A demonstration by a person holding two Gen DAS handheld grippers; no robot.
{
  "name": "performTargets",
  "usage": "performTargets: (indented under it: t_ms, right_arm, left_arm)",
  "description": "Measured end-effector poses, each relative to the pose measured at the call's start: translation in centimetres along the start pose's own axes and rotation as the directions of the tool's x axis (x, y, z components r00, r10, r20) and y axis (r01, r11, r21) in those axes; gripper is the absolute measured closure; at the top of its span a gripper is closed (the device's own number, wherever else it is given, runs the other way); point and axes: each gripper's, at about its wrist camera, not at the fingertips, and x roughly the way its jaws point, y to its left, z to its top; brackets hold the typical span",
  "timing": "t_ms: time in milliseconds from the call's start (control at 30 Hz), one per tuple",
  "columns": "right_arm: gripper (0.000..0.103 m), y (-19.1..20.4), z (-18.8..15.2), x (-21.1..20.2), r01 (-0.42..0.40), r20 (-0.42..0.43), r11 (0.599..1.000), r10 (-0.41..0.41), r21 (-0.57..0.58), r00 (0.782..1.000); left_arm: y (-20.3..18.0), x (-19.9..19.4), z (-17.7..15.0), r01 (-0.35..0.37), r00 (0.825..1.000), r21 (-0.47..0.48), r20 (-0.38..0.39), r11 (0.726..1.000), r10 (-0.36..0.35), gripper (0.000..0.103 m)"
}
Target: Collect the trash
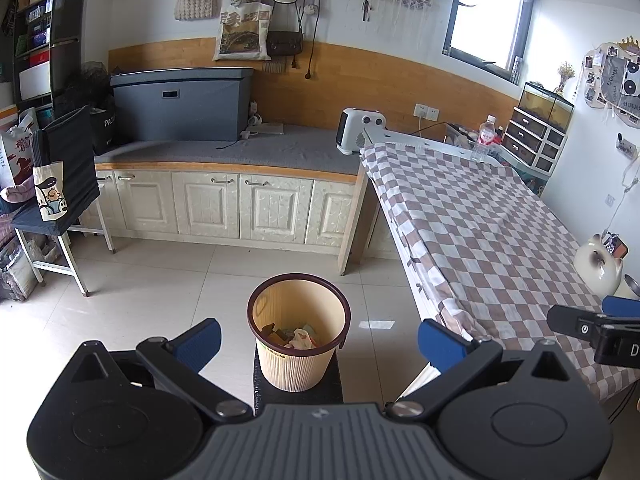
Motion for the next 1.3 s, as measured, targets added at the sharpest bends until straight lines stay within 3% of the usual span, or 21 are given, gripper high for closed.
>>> performTargets:
  t_ms: [1300]
  right_arm:
    - [0.000, -0.04, -0.21, -0.12, -0.001, 0.000, 1.000, 0.001, -0.002, 1.000]
  left_arm:
    - [0.05, -0.07, -0.22, -0.002, 1.000, 0.000, 0.003, 1.000, 0.002, 0.000]
